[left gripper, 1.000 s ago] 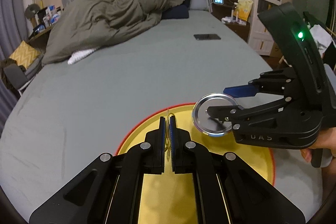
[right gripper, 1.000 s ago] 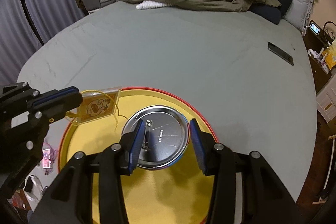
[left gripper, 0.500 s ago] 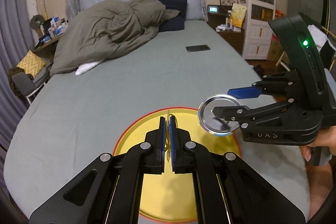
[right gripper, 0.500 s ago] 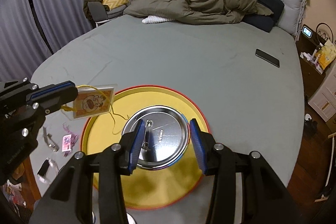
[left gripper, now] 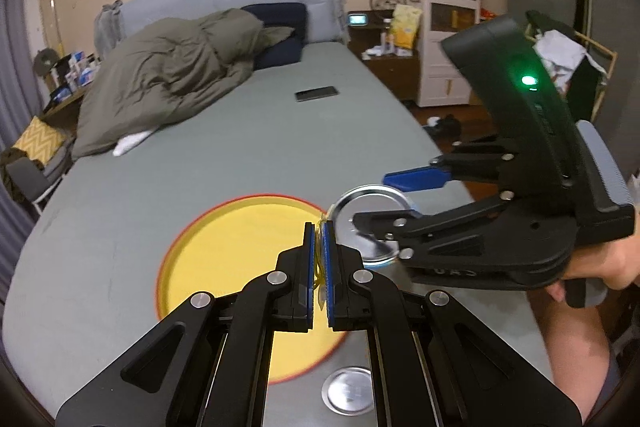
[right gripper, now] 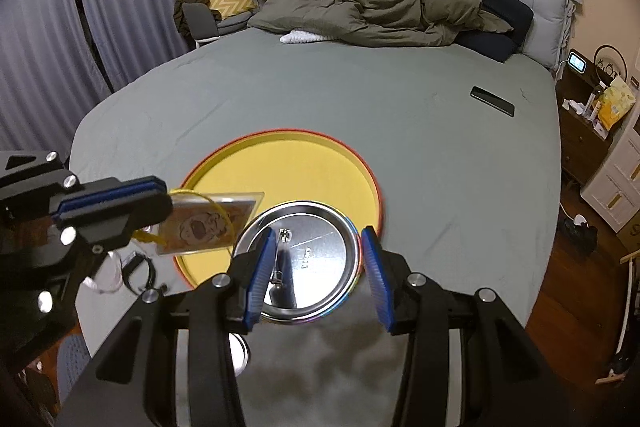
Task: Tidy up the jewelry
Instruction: 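Lift the card badge and silver badge out of the tray over the bed with both tools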
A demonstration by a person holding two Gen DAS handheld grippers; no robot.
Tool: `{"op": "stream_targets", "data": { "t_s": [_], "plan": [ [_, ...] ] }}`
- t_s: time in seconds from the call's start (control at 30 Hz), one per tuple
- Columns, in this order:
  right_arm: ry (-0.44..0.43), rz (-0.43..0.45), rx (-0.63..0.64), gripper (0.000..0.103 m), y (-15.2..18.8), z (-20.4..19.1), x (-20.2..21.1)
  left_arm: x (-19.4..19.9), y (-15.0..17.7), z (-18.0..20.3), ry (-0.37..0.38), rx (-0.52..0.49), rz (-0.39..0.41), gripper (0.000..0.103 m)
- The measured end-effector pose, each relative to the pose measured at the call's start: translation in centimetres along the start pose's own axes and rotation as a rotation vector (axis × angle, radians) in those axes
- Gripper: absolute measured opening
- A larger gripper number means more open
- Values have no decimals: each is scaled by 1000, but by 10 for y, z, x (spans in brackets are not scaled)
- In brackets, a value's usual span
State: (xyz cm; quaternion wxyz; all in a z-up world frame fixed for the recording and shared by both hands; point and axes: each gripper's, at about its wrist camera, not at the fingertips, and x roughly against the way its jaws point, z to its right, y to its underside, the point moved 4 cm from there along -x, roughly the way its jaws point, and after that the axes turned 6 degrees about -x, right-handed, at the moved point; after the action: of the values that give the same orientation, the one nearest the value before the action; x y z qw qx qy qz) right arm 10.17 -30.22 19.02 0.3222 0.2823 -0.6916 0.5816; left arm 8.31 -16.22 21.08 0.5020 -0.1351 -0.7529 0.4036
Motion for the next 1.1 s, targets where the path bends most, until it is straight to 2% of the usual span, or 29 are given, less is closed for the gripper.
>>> {"op": "stream_targets", "data": {
  "t_s": [0.47, 0.83, 1.1],
  "plan": [
    [11, 2, 15, 41, 48, 37, 15, 6, 47, 73, 83, -86, -4, 4],
    [-1, -55, -20, 41, 92, 51, -13, -23, 101, 104, 130, -87, -78, 4],
    [-4, -102, -25, 41, 117, 50, -41, -47, 123, 115, 146, -78, -117, 4]
  ]
}}
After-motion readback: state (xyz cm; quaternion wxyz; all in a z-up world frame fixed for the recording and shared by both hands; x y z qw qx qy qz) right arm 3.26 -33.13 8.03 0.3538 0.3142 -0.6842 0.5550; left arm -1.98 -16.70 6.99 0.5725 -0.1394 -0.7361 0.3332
